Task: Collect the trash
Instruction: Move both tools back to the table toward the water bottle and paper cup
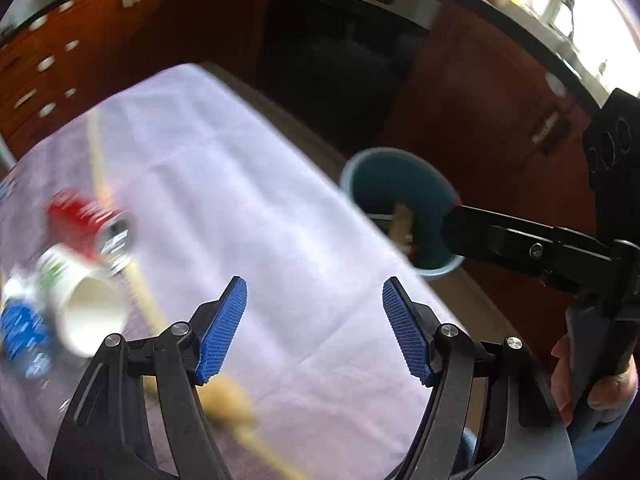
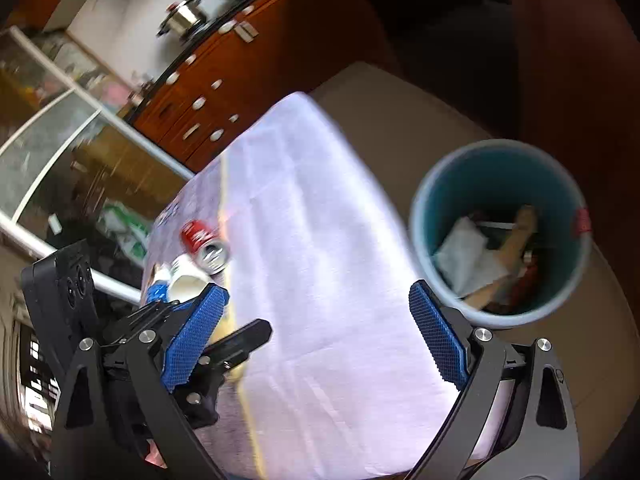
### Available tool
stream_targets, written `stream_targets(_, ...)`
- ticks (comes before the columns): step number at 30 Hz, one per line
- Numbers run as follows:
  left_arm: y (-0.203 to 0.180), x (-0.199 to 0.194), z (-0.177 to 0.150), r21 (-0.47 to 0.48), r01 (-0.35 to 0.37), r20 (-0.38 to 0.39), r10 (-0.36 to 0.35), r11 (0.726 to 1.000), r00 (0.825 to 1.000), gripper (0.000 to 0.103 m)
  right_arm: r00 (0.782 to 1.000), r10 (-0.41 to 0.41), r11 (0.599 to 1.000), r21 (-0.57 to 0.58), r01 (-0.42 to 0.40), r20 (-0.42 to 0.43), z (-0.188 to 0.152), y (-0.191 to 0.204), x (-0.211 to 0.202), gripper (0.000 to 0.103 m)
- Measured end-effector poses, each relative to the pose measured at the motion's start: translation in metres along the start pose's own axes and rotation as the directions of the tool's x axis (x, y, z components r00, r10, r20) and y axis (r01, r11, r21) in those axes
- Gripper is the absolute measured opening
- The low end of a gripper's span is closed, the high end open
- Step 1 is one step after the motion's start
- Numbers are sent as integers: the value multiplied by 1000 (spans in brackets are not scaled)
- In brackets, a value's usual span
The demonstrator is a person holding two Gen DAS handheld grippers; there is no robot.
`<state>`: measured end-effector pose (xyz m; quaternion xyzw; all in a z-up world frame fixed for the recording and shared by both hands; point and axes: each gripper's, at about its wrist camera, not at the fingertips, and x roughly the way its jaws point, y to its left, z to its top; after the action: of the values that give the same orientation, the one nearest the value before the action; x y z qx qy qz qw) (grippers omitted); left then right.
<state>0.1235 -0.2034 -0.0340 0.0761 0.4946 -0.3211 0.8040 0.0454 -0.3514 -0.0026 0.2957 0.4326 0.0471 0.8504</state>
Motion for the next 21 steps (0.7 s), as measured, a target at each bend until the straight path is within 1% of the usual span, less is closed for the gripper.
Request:
stream_targets(3,32,-20,-18,-64,-43,4,44,997,999,72,999,19,999,-37,-21,-36,-7,32,16,90)
stream_targets(5,57,-37,-29,-105,-88,-1,88,991,996,72,998,26,998,-60,-29,-57,-12,50,25,90)
stream_targets(6,64,-42,-33,-119,-97,0,98,988,995,72,997,30,996,-78,-36,-74,-15,62,32,90)
stream_targets(8,84,-55,-44,-158,-124,4,127,980,992,72,995,32,994,-105,-42,-97,-18,79,41,90)
stream_targets(12,119,-74,-55,-221,-169,10,175,961,984,72,989,37,985,-164,-61,-145,-24,116,62,90)
stream_targets(17,162,-91,-72,-298,-195,17,210,934,978,77,981,14,968,-242,-61,-194,-27,150,89,90)
stream_targets(21,192,-85,-76,-370,-172,6,187,913,982,78,975,-12,955,-293,-54,-220,-25,164,114,90)
